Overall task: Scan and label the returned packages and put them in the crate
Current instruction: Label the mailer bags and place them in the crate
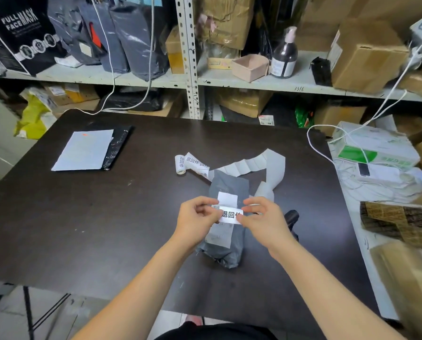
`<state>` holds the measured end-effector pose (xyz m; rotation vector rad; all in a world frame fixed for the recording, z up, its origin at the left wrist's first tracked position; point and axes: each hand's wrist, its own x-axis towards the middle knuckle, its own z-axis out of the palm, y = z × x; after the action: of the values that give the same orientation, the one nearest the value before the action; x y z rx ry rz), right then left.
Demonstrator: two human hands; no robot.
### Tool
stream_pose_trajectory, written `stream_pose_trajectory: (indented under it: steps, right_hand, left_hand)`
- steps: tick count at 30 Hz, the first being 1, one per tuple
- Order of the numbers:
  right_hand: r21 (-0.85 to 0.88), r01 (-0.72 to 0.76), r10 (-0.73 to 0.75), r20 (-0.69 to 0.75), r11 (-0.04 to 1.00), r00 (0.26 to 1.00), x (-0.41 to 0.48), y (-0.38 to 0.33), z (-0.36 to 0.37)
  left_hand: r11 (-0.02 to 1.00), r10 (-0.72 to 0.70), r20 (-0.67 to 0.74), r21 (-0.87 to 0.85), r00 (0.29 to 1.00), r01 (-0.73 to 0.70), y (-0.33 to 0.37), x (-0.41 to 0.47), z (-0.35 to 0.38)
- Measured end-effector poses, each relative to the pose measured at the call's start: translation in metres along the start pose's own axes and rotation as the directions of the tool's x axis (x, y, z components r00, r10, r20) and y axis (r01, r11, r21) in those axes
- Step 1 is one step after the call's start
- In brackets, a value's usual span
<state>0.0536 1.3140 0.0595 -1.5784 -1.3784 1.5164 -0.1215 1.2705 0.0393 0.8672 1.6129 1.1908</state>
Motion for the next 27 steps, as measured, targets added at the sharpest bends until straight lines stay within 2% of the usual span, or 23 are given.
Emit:
stream_pose_trajectory:
  steps: [3, 5, 9, 14, 20, 23, 27]
  right_hand:
    - [-0.07, -0.076, 0.072, -0.061, 0.995, 0.996, -0.003, 0.019, 0.015]
    - [-0.137, -0.1, 0.087, -0.104, 0.985, 0.991, -0.002, 0.031, 0.026]
    - [-0.276, -0.103, 0.066, -0.141, 0.956, 0.988, 0.002, 0.05, 0.046]
    - [-0.349, -0.097, 0.039, -0.17, 0.932, 0.985, 0.005, 0.06, 0.057]
    - [-0.402, -0.098, 0.016, -0.203, 0.91, 0.979, 0.004, 0.066, 0.063]
    - [-0.462, -0.083, -0.01, -0.195, 0.883, 0.981, 0.003, 0.068, 0.065]
    - [-0.623, -0.086, -0.051, -0.199, 0.777, 0.979, 0.001, 0.072, 0.07]
  left_hand:
    - [0.977, 0.076, -0.022, 0.204, 0.997, -0.07, -0.015, -0.001, 0.002]
    - [0.923, 0.139, -0.015, 0.364, 0.99, -0.124, -0.024, -0.002, 0.002]
    - [0.831, 0.185, 0.027, 0.529, 0.982, -0.172, -0.043, -0.002, 0.003]
    - [0.826, 0.161, 0.051, 0.539, 0.986, -0.162, -0.061, 0.0, 0.002]
    - [0.894, 0.098, 0.058, 0.434, 0.994, -0.113, -0.07, 0.002, -0.007]
    - [0.858, 0.101, 0.1, 0.496, 0.99, -0.138, -0.075, 0.002, -0.009]
    - [0.82, 0.105, 0.095, 0.555, 0.99, -0.14, -0.079, 0.001, -0.006]
